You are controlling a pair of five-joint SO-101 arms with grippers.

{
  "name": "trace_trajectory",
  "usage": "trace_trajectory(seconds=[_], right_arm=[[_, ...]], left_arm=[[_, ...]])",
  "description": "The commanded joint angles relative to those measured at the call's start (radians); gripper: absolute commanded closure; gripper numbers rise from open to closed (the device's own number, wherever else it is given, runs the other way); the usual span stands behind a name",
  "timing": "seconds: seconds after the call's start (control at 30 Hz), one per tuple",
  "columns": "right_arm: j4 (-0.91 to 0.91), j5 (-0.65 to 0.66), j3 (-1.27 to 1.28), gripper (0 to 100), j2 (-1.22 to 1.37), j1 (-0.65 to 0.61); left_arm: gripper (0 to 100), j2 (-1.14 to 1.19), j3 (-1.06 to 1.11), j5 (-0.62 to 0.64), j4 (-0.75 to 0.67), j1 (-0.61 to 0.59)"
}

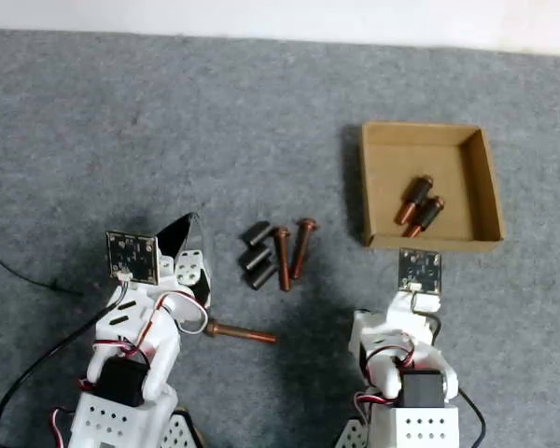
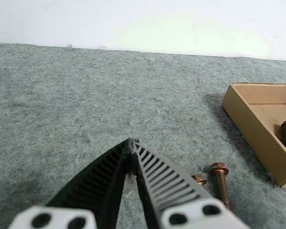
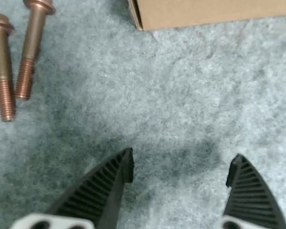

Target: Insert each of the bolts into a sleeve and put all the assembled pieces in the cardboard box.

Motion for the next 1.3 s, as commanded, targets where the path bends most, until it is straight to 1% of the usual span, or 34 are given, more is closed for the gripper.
trace_trajectory(seconds=[0.0,0.13,0.2,0.27,0.3,0.33,0.43,0.53,0.6,0.7,0.77,0.87,0.93,1.07,1.2,1.27], right_arm=[[0.001,-0.008,0.145,70.3,-0.016,0.008],[0.004,-0.009,0.145,70.3,-0.016,0.007],[0.001,-0.009,0.145,70.3,-0.016,0.007],[-0.005,-0.005,0.145,70.3,-0.016,0.015],[-0.013,-0.005,0.145,70.3,-0.016,0.025],[-0.031,-0.005,0.145,70.3,-0.016,0.050],[-0.137,-0.005,0.143,70.3,-0.016,0.101],[-0.234,-0.003,0.142,70.3,-0.016,0.223],[-0.306,-0.003,0.091,70.3,-0.016,0.236],[-0.314,-0.006,-0.018,70.3,-0.010,0.242],[-0.315,-0.009,-0.105,70.3,-0.007,0.199],[-0.308,-0.009,-0.200,70.3,0.010,0.076],[-0.300,-0.011,-0.243,70.3,0.074,0.005],[-0.320,-0.011,-0.331,70.3,0.321,-0.082],[-0.381,-0.018,-0.484,70.3,0.601,-0.104],[-0.403,-0.074,-0.559,70.3,0.719,-0.104]], left_arm=[[99,-0.013,0.019,-0.015,0.000,0.010],[99,-0.013,0.010,-0.031,0.020,0.002],[99,-0.013,-0.025,-0.137,0.091,0.001],[99,-0.013,-0.074,-0.321,0.190,-0.021],[99,-0.013,-0.090,-0.387,0.230,-0.028],[99,-0.013,-0.102,-0.391,0.255,-0.028],[99,-0.013,-0.125,-0.328,0.262,-0.036],[99,-0.013,-0.131,-0.325,0.262,-0.041],[99,-0.013,-0.134,-0.324,0.261,-0.082],[99,-0.013,-0.133,-0.322,0.258,-0.128],[99,-0.013,-0.130,-0.321,0.258,-0.133],[99,-0.013,-0.127,-0.321,0.258,-0.133],[99,-0.013,-0.125,-0.321,0.258,-0.133],[99,-0.013,-0.125,-0.321,0.258,-0.133],[99,-0.013,-0.124,-0.321,0.258,-0.133],[99,-0.013,-0.122,-0.321,0.258,-0.134]])
